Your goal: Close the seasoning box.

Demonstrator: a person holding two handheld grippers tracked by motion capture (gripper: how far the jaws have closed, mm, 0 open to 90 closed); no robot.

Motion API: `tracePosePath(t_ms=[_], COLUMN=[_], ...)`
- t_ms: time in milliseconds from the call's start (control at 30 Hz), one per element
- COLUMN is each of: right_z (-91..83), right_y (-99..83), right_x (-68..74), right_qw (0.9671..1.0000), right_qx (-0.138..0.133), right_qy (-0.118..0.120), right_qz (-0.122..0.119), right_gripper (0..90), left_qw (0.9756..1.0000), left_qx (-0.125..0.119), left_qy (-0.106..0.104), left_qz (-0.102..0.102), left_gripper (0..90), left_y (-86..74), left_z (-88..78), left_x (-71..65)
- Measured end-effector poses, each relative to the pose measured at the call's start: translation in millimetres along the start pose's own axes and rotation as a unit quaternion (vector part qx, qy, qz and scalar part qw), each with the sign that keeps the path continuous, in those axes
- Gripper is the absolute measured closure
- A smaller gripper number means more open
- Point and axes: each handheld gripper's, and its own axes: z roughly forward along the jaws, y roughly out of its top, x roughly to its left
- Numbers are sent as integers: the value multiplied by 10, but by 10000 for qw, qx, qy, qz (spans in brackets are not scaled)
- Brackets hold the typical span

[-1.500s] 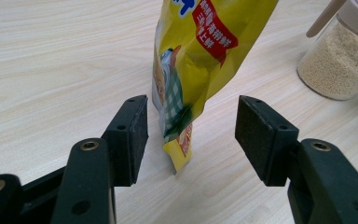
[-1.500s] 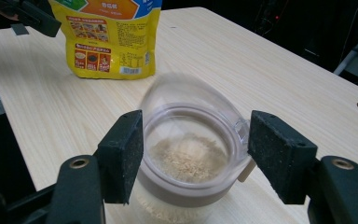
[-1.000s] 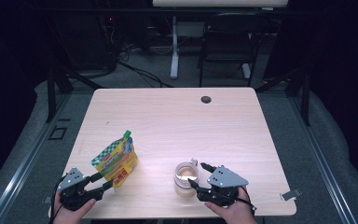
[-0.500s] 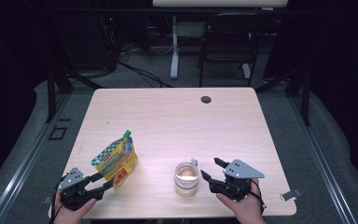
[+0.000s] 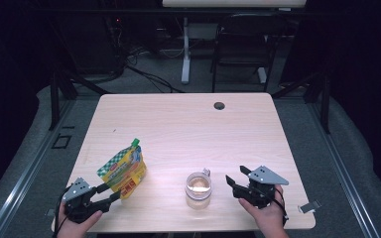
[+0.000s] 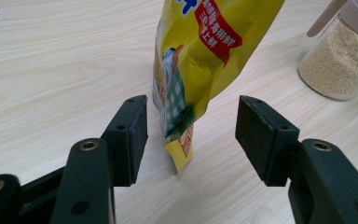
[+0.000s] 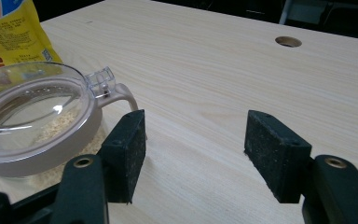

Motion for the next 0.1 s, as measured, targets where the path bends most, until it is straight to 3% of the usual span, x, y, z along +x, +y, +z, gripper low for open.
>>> tracePosePath(t_ms=[100], right_z=[18], right_y=[-11], right_x=[-14], right_qw=[10000], right_qx=[40], right_qy=[-34], right_qz=[-16], right_gripper=[382], left_qw=[10000], left_qx=[38], left_qy=[9], left_qz=[8], left_gripper=[440], left_y=[2], left_z=[1], left_x=[3])
